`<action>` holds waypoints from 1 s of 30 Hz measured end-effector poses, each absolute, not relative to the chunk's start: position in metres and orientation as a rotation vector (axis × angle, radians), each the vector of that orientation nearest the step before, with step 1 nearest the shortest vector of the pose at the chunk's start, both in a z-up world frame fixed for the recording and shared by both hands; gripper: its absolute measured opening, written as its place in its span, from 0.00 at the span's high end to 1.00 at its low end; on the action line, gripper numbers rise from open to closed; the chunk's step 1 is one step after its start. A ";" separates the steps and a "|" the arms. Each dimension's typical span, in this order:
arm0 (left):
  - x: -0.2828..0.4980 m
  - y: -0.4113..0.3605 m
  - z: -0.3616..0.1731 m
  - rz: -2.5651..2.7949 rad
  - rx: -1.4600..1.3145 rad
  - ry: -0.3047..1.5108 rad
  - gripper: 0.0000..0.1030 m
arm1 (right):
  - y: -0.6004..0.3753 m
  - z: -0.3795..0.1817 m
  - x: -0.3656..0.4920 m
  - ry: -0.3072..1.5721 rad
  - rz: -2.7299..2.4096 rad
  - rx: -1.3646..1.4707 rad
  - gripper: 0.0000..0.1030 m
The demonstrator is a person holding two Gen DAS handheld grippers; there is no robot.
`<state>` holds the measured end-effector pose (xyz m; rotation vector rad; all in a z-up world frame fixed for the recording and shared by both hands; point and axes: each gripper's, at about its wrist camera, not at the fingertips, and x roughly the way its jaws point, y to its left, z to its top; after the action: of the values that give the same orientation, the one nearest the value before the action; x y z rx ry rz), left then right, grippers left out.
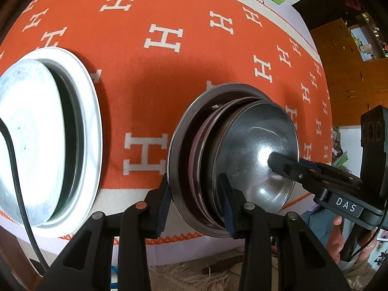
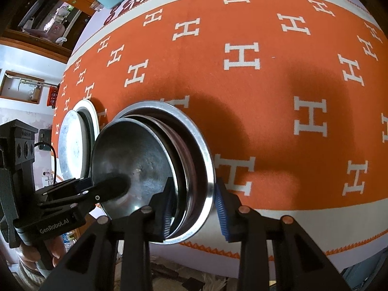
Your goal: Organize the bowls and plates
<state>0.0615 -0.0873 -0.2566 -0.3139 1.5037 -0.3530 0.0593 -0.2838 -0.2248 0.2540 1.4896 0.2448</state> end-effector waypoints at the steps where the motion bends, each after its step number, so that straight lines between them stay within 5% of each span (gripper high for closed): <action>1: 0.060 -0.087 -0.254 -0.349 -0.314 1.498 0.65 | -0.284 -0.223 0.059 1.487 0.248 0.251 0.69; 30: 0.025 0.006 -0.170 -0.306 -0.338 1.294 0.65 | -0.197 -0.152 0.048 1.350 0.314 0.148 0.70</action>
<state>0.0253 0.0057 -0.1698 -0.3376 1.2941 -0.3062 0.0484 -0.1969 -0.1517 0.1483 1.3500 0.3144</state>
